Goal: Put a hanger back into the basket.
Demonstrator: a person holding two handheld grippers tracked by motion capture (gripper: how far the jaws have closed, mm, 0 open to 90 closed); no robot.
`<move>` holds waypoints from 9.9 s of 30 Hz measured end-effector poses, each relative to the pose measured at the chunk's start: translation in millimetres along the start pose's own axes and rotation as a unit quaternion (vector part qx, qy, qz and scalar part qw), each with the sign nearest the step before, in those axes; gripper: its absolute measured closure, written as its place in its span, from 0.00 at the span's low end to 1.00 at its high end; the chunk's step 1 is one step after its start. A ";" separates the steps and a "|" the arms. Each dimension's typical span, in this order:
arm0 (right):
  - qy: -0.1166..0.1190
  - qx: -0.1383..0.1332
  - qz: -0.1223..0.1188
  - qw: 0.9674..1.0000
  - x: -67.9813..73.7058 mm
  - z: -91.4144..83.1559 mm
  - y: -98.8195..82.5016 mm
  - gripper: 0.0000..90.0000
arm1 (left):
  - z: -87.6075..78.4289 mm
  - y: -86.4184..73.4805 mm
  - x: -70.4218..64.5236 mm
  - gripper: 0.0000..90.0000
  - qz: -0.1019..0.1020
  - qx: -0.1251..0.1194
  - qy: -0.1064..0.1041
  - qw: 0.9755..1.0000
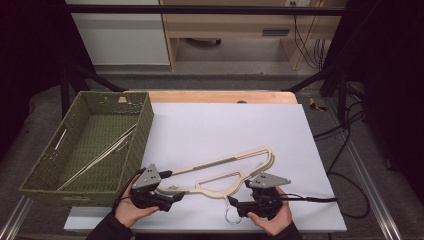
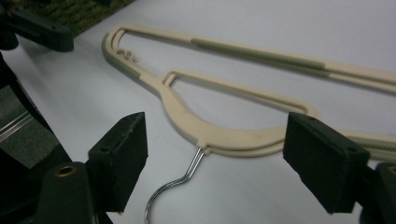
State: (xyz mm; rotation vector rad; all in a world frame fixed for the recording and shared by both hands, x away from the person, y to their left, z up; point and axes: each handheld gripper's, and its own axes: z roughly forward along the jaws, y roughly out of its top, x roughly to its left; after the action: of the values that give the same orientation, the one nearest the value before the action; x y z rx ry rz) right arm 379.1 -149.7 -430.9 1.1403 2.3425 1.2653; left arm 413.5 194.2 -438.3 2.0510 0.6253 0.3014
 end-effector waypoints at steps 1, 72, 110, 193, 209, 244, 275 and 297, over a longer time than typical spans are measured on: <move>-0.001 0.006 -0.001 1.000 1.8 3.9 -2.2 0.28 | -0.3 -0.1 0.5 0.18 0.000 0.000 0.001 1.000; -0.038 0.080 0.033 0.996 -13.4 19.4 7.7 0.99 | 47.2 37.8 -32.8 0.21 0.034 0.030 -0.013 0.999; -0.028 0.051 -0.005 0.998 -18.2 -6.1 39.1 0.95 | 128.3 69.5 -72.6 0.84 0.147 0.152 0.017 0.977; -0.070 -0.095 0.013 0.993 -77.4 -67.6 18.3 0.03 | -174.7 130.4 122.2 0.96 0.053 -0.022 0.175 0.983; -0.071 -0.091 0.012 0.993 -76.9 -66.3 18.1 0.03 | -190.4 67.1 169.5 0.96 0.030 0.039 0.227 0.973; -0.069 -0.085 0.004 0.994 -75.5 -63.4 17.4 0.03 | -147.8 -26.7 189.7 0.95 0.013 0.164 0.232 0.959; -0.067 -0.086 0.007 0.994 -73.6 -61.9 17.1 0.05 | -153.7 -30.2 169.2 0.41 -0.005 0.148 0.211 0.966; -0.066 -0.097 0.010 0.993 -74.1 -65.1 17.0 0.05 | -168.6 26.6 112.2 0.26 0.035 -0.011 0.206 0.978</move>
State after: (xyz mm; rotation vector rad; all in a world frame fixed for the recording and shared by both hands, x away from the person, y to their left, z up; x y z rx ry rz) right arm 402.4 -237.8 -389.3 1.1498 2.0695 1.3468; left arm 441.0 365.4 -330.2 2.0051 0.7949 0.7838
